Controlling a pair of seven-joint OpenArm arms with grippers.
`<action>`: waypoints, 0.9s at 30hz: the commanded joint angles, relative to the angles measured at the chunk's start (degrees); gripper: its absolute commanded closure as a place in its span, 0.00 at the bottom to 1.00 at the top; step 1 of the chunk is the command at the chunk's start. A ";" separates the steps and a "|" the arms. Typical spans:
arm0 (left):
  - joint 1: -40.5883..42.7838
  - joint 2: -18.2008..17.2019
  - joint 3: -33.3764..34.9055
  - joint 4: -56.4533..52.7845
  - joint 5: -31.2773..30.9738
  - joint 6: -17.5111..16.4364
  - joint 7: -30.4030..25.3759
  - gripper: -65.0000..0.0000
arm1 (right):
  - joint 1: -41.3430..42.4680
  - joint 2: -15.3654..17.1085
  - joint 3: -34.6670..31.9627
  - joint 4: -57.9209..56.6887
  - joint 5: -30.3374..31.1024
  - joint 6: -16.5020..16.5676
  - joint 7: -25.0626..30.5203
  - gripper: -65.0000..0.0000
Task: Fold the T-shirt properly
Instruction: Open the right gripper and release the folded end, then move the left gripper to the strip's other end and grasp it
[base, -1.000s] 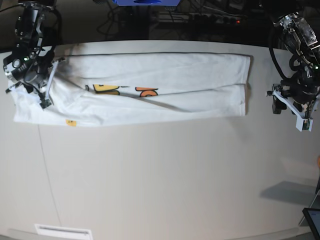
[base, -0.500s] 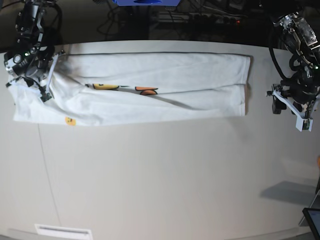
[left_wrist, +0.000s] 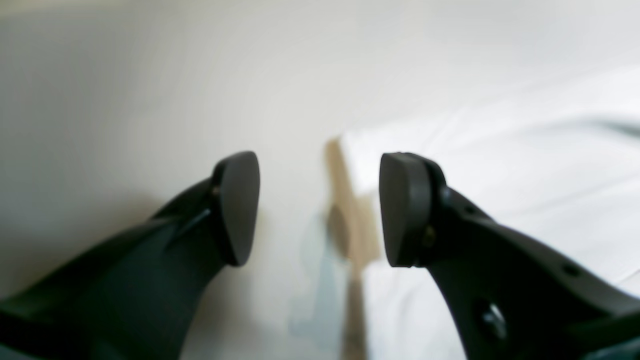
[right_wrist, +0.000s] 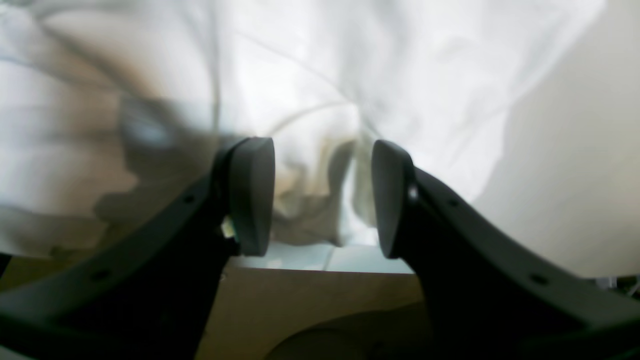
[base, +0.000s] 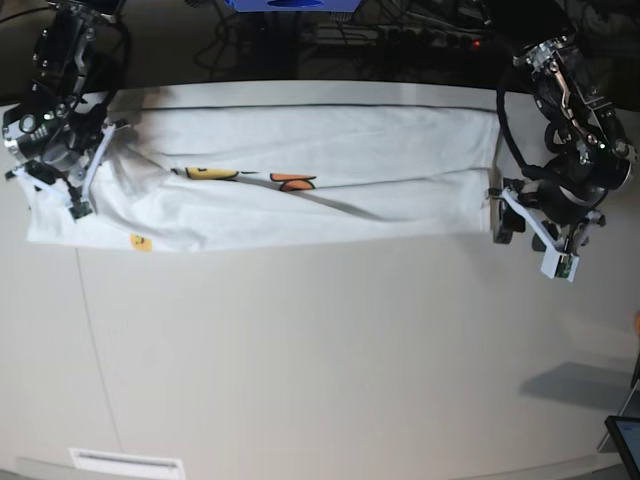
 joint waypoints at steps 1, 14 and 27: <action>-1.32 0.67 0.06 0.96 -1.02 -0.45 -1.06 0.42 | 1.04 0.70 1.50 1.10 -0.18 0.02 0.38 0.56; -0.79 6.12 13.16 0.96 -0.50 -0.27 -0.97 0.43 | 4.73 3.08 13.28 0.84 -0.27 3.40 4.08 0.60; 6.06 5.15 1.64 1.05 -1.02 -0.54 -1.15 0.69 | 4.38 2.64 13.80 0.58 -0.27 3.40 11.20 0.60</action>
